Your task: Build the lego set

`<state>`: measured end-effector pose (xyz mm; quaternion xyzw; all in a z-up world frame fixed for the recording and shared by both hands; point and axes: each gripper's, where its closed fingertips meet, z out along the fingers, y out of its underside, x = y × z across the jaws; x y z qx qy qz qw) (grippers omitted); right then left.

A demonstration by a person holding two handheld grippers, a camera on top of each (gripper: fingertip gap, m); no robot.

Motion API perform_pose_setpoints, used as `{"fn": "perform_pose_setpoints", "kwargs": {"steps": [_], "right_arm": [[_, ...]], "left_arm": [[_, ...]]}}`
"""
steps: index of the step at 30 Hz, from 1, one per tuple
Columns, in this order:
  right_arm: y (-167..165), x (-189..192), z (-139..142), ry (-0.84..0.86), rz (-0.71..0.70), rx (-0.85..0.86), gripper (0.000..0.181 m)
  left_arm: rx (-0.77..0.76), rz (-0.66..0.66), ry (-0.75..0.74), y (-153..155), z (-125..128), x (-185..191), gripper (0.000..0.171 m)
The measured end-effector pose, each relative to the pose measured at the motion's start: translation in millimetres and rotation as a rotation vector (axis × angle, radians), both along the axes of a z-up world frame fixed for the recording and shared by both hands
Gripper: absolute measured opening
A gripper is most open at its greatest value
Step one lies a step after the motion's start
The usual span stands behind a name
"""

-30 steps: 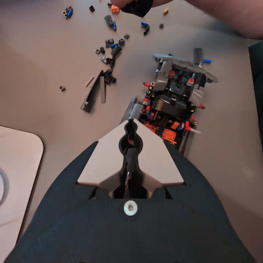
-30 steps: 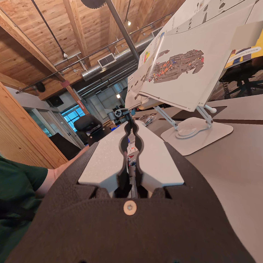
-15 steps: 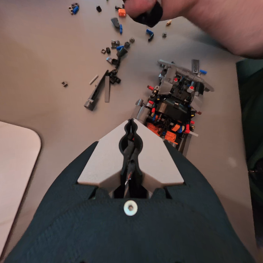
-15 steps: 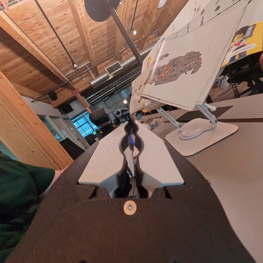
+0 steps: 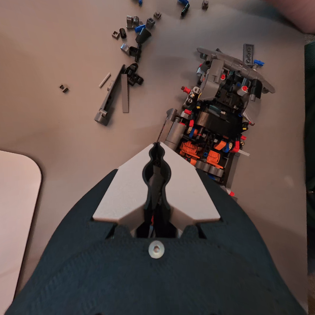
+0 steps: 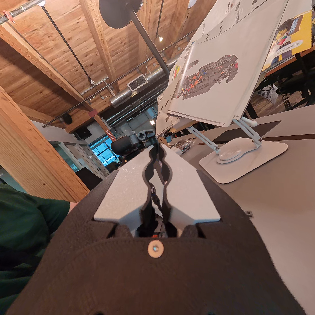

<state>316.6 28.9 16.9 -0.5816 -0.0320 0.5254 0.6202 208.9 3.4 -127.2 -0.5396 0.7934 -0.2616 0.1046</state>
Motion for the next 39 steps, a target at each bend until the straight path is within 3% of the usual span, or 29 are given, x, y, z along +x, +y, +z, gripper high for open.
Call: {"fn": "perform_pose_setpoints", "kwargs": {"steps": [17, 28, 33, 39], "right_arm": [[0, 4, -2, 0.024, -0.001, -0.007, 0.000], [-3, 7, 1, 0.062, 0.013, 0.004, 0.000], [-4, 5, 3, 0.065, 0.024, 0.009, 0.000], [-6, 7, 5, 0.072, 0.023, 0.014, 0.000]], "left_arm": [[-0.052, 0.000, -0.039, 3, 13, 5, 0.002], [-0.103, -0.106, 0.079, -11, 5, -5, 0.031], [-0.060, -0.135, 0.155, -15, -8, -9, 0.031], [-0.019, -0.144, 0.143, -13, -5, -8, 0.025]]}}
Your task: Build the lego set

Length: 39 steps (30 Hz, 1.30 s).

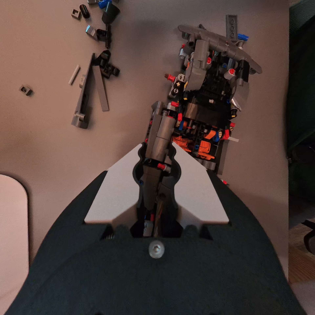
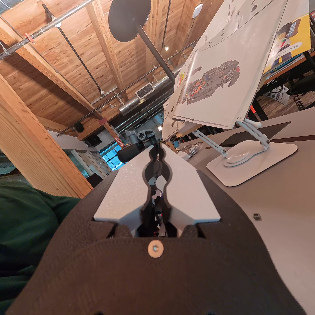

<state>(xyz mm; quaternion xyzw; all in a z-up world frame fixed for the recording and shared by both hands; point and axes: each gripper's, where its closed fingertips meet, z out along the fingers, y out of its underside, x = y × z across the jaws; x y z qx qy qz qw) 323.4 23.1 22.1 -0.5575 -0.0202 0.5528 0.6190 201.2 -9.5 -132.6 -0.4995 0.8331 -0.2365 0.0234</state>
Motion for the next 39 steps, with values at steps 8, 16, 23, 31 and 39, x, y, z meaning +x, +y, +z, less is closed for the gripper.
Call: {"fn": "perform_pose_setpoints", "kwargs": {"steps": [8, 16, 23, 31, 39], "right_arm": [[-1, -2, 1, 0.006, 0.007, 0.004, 0.000], [-1, -2, 1, 0.007, 0.010, 0.004, 0.000], [-1, -3, 2, 0.008, 0.013, 0.007, 0.000], [-2, -4, 2, 0.009, 0.019, 0.006, 0.000], [-1, -4, 0, 0.008, 0.018, -0.001, 0.000]], "left_arm": [[0.088, -0.048, -0.020, -2, 7, 3, 0.023], [0.164, -0.081, 0.006, -2, 9, 5, 0.022], [0.212, -0.098, 0.023, -2, 11, 6, 0.022], [0.206, -0.046, 0.004, 11, 9, 5, 0.022], [0.241, -0.065, -0.005, 11, 11, 7, 0.022]]}}
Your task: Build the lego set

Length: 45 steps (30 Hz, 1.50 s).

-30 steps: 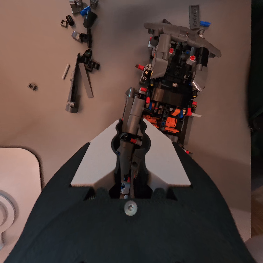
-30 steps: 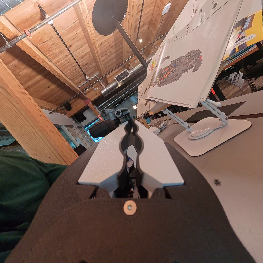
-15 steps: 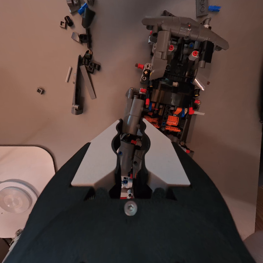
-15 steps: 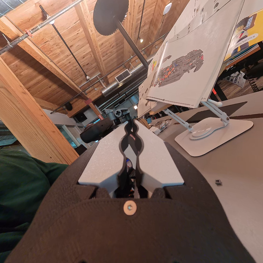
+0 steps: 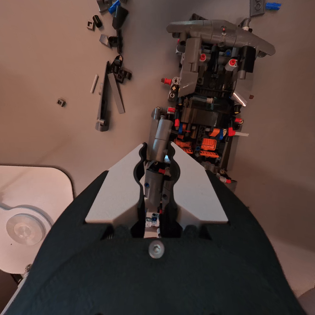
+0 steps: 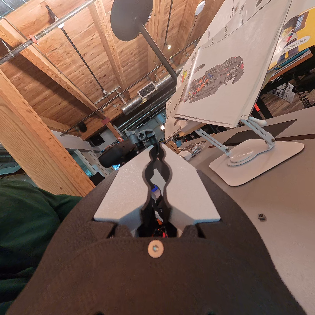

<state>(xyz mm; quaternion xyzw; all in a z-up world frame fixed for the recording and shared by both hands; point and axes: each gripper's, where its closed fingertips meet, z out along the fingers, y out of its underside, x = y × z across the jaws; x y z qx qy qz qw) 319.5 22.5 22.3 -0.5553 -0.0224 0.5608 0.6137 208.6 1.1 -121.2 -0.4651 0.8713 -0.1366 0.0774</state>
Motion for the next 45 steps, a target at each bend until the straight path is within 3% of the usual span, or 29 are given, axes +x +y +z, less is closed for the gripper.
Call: {"fn": "perform_pose_setpoints", "kwargs": {"steps": [8, 18, 36, 41, 45], "right_arm": [[0, 0, 0, 0.002, 0.002, -0.001, 0.000], [-3, 1, 4, 0.006, 0.003, 0.011, 0.000], [-3, 0, 2, 0.002, 0.003, 0.023, 0.000], [-5, 0, 5, -0.052, -0.031, 0.075, 0.000], [-5, -2, 6, -0.292, -0.201, 0.166, 0.000]], "left_arm": [[0.064, -0.011, 0.007, 0, 3, 3, 0.022], [-0.031, 0.105, -0.027, 9, -1, -9, 0.033], [-0.095, 0.128, -0.031, 7, -7, -10, 0.025], [-0.078, 0.121, -0.056, 6, -4, -8, 0.024], [-0.063, 0.110, -0.070, 5, 0, -6, 0.023]]}}
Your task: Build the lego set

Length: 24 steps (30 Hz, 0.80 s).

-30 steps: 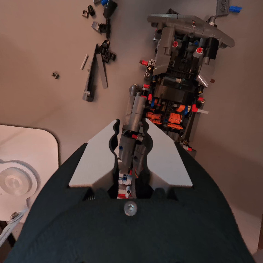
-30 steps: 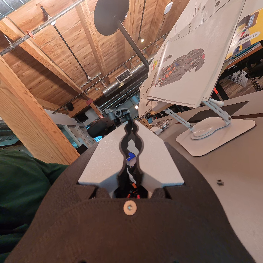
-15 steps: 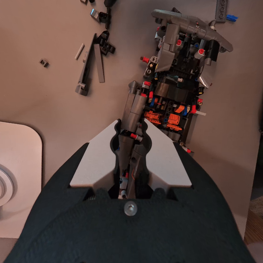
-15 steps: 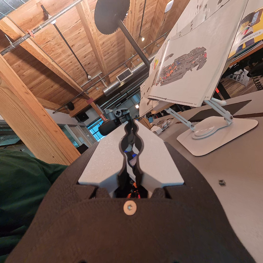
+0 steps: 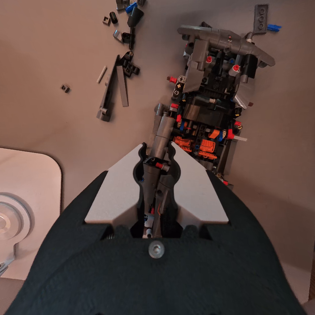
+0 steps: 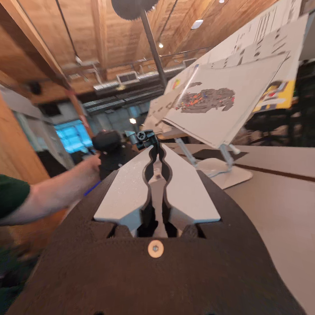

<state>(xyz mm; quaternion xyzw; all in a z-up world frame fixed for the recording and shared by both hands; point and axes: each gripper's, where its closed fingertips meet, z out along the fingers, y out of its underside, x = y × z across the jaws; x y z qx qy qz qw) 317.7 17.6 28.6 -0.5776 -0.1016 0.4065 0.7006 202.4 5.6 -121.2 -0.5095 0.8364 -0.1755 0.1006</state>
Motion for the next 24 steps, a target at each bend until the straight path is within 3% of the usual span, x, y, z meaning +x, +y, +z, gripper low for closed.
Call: {"fn": "perform_pose_setpoints", "kwargs": {"steps": [5, 12, 17, 24], "right_arm": [[4, 7, 1, -0.389, -0.345, 0.089, 0.000], [8, 4, -6, -0.729, -0.570, 0.119, 0.000], [8, 0, -5, -0.853, -0.638, 0.152, 0.000], [7, 1, -5, -0.882, -0.658, 0.163, 0.000]], "left_arm": [[0.011, -0.003, 0.002, 0, 0, 0, 0.023], [0.019, -0.011, 0.000, 0, 0, 1, 0.023], [0.022, -0.015, -0.004, 0, 1, 2, 0.023], [0.036, -0.025, -0.005, -1, 3, 3, 0.023]]}}
